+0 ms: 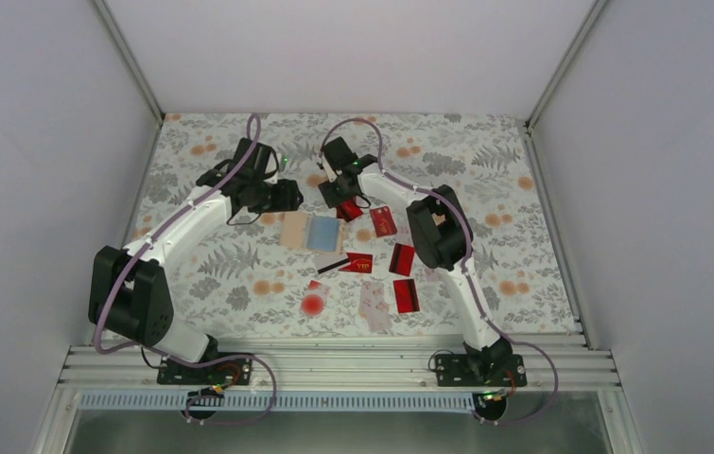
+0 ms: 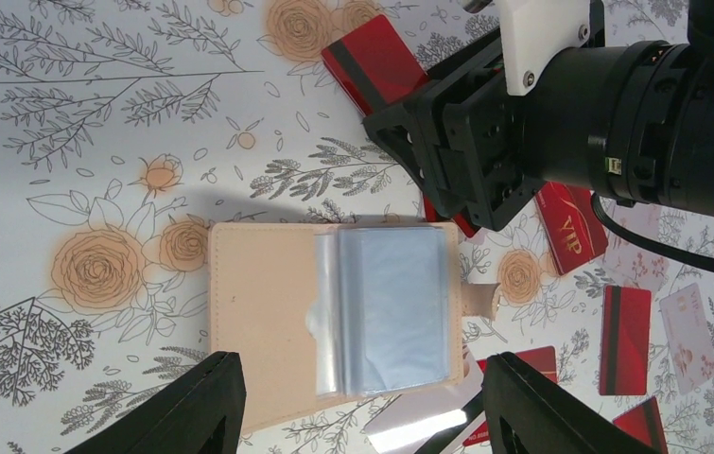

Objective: Put the credit cards into the card holder

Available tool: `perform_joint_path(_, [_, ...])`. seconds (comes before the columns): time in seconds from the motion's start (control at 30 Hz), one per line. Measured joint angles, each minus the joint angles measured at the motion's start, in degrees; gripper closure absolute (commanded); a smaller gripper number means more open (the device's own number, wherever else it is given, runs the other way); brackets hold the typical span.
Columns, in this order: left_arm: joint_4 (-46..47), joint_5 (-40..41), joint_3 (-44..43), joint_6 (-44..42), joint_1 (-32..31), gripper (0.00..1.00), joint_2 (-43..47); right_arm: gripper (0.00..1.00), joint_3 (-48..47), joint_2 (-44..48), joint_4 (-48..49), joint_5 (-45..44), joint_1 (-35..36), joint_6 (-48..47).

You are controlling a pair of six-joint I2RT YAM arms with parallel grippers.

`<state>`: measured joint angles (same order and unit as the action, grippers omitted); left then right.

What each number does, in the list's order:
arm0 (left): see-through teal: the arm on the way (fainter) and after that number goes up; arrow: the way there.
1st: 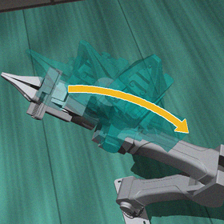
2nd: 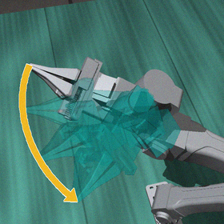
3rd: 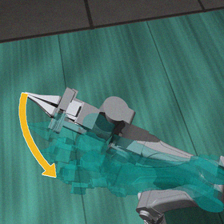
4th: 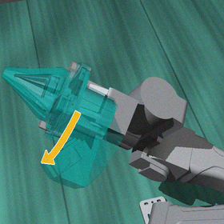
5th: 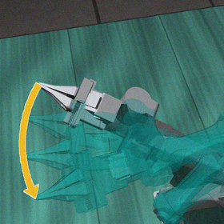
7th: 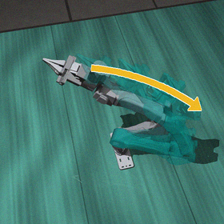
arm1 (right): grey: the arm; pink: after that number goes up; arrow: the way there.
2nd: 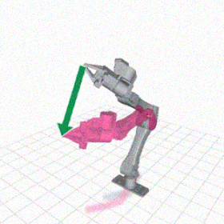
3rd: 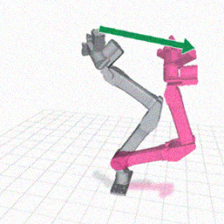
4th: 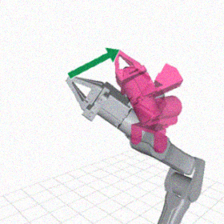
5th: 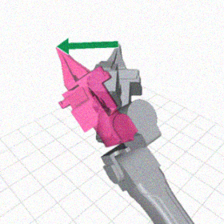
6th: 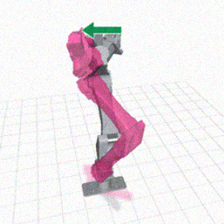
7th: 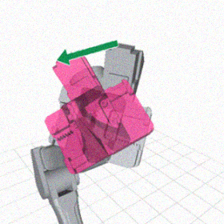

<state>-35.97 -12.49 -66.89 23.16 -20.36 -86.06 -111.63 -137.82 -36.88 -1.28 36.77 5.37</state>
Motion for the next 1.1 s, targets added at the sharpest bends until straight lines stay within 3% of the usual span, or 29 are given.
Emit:
perform_joint_path(0.33, [-1.2,0.0,-4.0,0.5,0.0,0.36,0.0,0.53,-0.9,1.1,-3.4,4.5,-0.3,0.2])
perform_joint_path(0.6, [-0.6,-1.3,-4.5,2.3,0.0,0.36,2.2,0.54,-1.7,9.2,-7.2,7.9,-0.9,4.7])
perform_joint_path(0.77, [5.7,-5.6,-1.2,2.9,0.0,0.35,7.1,0.55,-2.3,14.7,-9.1,9.4,-2.2,12.0])
perform_joint_path(0.93, [13.9,-10.1,3.6,3.2,-0.6,0.25,11.1,0.56,-1.3,20.8,-9.4,12.3,-3.1,22.4])
perform_joint_path(1.1, [24.0,-12.8,9.2,3.7,-1.9,0.23,13.5,0.57,0.1,27.2,-8.8,14.5,-3.1,32.3])
